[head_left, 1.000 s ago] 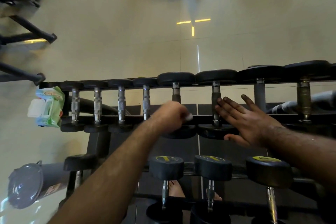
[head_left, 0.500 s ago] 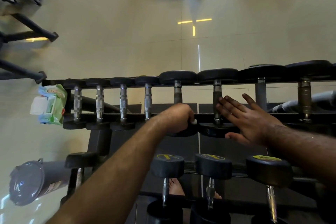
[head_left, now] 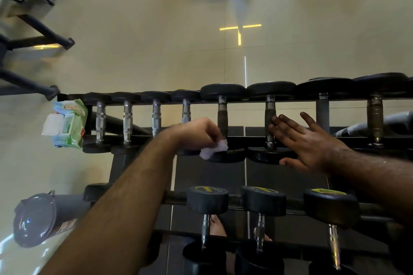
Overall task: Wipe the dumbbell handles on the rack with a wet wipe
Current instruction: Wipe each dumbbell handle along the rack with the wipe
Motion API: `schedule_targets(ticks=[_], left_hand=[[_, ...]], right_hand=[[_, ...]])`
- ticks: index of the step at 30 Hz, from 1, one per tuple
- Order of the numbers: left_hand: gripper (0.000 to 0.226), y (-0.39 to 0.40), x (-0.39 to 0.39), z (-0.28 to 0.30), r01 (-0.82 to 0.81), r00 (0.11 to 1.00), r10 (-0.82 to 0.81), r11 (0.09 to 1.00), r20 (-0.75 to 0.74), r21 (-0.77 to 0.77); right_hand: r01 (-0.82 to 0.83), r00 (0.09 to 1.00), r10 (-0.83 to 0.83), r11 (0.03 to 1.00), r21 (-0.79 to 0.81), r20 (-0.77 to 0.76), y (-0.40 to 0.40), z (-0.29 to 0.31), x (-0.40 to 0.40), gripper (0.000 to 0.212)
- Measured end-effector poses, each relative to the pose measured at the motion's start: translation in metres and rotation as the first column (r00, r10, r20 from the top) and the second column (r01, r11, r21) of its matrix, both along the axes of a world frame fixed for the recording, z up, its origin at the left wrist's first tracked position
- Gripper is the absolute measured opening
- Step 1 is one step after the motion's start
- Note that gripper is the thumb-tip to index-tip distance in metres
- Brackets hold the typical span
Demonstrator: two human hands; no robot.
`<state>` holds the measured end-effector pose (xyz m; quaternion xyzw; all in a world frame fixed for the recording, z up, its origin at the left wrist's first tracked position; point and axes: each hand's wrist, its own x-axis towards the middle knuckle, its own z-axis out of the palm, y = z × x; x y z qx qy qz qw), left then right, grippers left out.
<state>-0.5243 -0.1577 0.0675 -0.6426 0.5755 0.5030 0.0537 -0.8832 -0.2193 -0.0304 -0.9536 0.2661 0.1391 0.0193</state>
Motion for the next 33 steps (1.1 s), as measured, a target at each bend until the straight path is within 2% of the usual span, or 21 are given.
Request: schedule_targets(ticks=[3,5,7,8,10,12,13,15,18,21,24,25,26,29,33], left_hand=[[0.022,0.012,0.01,0.018,-0.227,0.956,0.214,0.973,-0.202,-0.042],[0.025,0.023,0.014,0.02,-0.386,0.899,0.348,0.916,-0.266,-0.106],[0.024,0.034,0.017,0.018,-0.491,0.842,0.439,0.865,-0.312,-0.108],[0.022,0.039,0.019,0.018,-0.532,0.815,0.476,0.841,-0.33,-0.103],[0.021,0.048,0.025,0.014,-0.621,0.751,0.557,0.779,-0.354,-0.09],[0.025,0.055,0.029,0.007,-0.738,0.627,0.676,0.675,-0.387,-0.015],[0.029,0.059,0.032,0.002,-0.788,0.543,0.734,0.613,-0.408,0.053],[0.035,0.065,0.036,-0.007,-0.855,0.335,0.818,0.473,-0.468,0.214],[0.039,0.074,0.047,-0.009,-0.862,0.058,0.851,0.306,-0.522,0.404],[0.04,0.085,0.063,-0.006,-0.841,-0.093,0.833,0.228,-0.546,0.49],[0.037,0.094,0.078,-0.009,-0.804,-0.245,0.783,0.166,-0.572,0.571],[0.037,0.096,0.084,-0.013,-0.799,-0.258,0.776,0.164,-0.576,0.579],[0.039,0.097,0.087,-0.018,-0.806,-0.232,0.778,0.183,-0.584,0.564],[0.038,0.097,0.089,-0.023,-0.87,-0.044,0.797,0.266,-0.602,0.414],[0.022,0.093,0.089,-0.018,-0.899,0.017,0.773,0.29,-0.635,0.329]], right_hand=[[0.013,0.999,-0.01,0.997,0.07,-0.051,-0.001,0.005,0.002,0.093],[0.044,0.996,-0.034,0.992,0.121,-0.08,0.0,0.012,0.006,0.097],[0.118,0.988,-0.098,0.978,0.171,-0.118,0.004,0.024,0.013,0.105],[0.158,0.986,-0.146,0.972,0.173,-0.08,0.009,0.029,0.021,0.106],[0.155,0.981,-0.168,0.98,0.124,0.101,0.026,0.042,0.049,0.091],[0.053,0.95,-0.061,0.998,0.033,0.306,0.046,0.044,0.092,0.069],[0.011,0.936,-0.02,1.0,0.028,0.352,0.055,0.045,0.119,0.06],[-0.004,0.965,-0.026,0.993,0.117,0.262,0.07,0.052,0.174,0.054],[0.125,0.991,-0.115,0.98,0.156,-0.073,0.08,0.053,0.235,0.054],[0.211,0.951,-0.185,0.974,0.081,-0.249,0.088,0.048,0.264,0.04],[0.237,0.9,-0.228,0.971,-0.021,-0.37,0.098,0.048,0.28,0.036],[0.235,0.895,-0.233,0.971,-0.041,-0.38,0.099,0.048,0.284,0.034],[0.228,0.895,-0.233,0.972,-0.058,-0.381,0.099,0.048,0.287,0.03],[0.213,0.918,-0.226,0.974,-0.073,-0.326,0.099,0.041,0.285,0.028],[0.273,0.961,-0.27,0.961,0.036,-0.066,0.099,0.029,0.251,0.037]])
